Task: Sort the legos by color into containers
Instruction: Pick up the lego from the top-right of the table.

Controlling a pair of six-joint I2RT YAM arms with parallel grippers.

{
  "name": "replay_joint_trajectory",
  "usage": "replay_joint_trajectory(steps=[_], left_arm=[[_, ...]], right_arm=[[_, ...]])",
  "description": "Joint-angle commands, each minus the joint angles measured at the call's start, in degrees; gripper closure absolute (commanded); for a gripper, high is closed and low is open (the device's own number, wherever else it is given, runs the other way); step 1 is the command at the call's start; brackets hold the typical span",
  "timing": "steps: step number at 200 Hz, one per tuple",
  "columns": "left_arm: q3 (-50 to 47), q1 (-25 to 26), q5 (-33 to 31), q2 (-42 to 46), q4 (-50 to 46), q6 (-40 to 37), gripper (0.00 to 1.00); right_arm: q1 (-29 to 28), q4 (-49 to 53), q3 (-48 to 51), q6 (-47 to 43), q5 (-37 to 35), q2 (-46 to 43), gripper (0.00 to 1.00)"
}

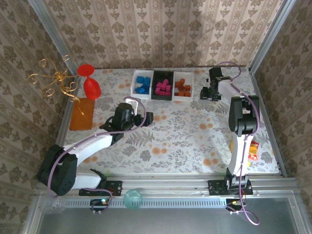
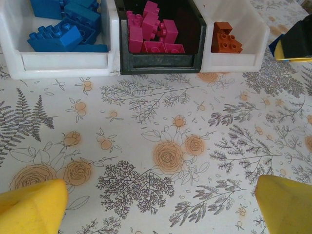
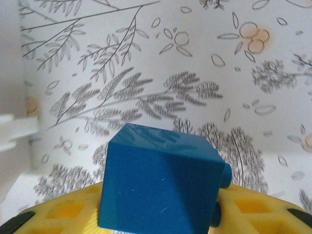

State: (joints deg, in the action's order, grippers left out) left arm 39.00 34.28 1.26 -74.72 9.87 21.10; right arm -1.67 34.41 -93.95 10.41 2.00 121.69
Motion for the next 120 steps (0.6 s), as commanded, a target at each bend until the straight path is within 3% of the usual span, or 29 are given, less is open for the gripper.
replay_joint_trajectory(steps=[1,58,120], left_arm=[[-0.5,-0.5,0.8,-0.2,2.1,1.5,0.0],[0.4,-0.9,1.7,-1.7,2.6,1.0,0.0],[-0.7,-5.4,2.6,0.5,2.7,-0.3,0.0]], right_arm=[[-1.4,-2.9,6.6,1.7,1.8,-6.7,0.5],[-6.2,-9.8,20.5,4.1,4.8,-19.3,0.49],[-17.8,-12.3,19.0,7.5,10.0,-23.3,0.5]])
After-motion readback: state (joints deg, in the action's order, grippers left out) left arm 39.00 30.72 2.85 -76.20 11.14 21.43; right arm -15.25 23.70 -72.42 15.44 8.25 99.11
